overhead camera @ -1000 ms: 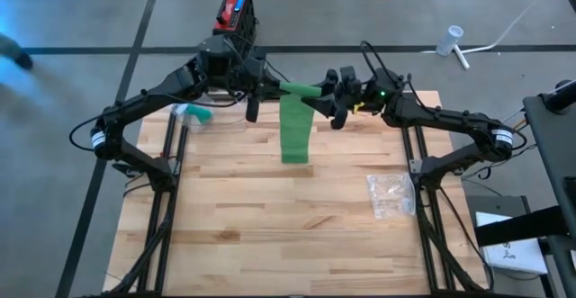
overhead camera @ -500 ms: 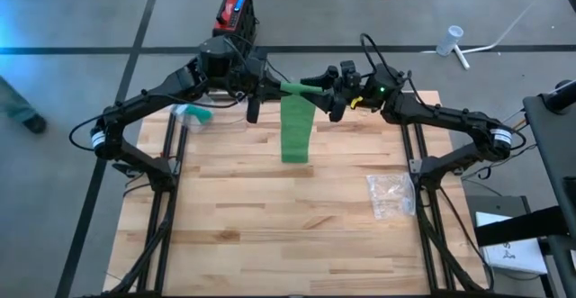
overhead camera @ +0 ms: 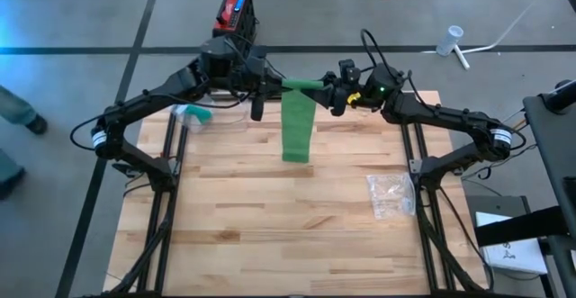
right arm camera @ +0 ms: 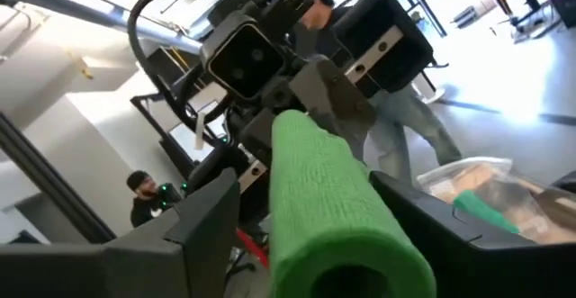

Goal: Roll bandage
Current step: Roll the green bandage

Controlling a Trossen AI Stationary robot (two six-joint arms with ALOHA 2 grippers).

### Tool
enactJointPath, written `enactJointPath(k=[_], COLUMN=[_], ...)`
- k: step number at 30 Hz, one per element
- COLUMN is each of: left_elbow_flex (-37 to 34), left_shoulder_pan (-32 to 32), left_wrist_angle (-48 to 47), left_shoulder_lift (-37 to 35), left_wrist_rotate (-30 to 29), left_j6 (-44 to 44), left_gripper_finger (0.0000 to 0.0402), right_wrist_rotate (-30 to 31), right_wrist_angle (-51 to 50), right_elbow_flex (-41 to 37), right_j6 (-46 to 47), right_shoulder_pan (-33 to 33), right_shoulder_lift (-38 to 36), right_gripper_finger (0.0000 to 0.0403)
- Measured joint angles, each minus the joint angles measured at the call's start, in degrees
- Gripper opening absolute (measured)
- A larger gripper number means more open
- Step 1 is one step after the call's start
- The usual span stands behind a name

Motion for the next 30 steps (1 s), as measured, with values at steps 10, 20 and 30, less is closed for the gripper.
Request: enactJointPath(k=[10,20,30], left_elbow_flex=[-0.1,-0.1,0.1], left_shoulder_pan=[0.0,0.0,0.1], left_wrist_angle=[-0.2,-1.6,-0.8], left_shoulder_lift=[0.4,0.0,-0.8], left_wrist_rotate=[0.2,-2.7,-1.6], left_j6=[3.9,4.4,2.5], left_gripper_finger=[0.0017,0.0114,0.0302], right_wrist_rotate=[0.4,3.1,3.0], right_wrist_angle=[-1.1,-0.9,-1.0], right_elbow_flex=[0.0,0.0,-0.7], right_j6=[1.9,-5.3,-13.9], right_shoulder_pan=[0.0,0.1,0.4], right_shoulder_lift=[0.0,0.0,0.0], right_gripper_finger=[0.0174,0.0034,0.0031])
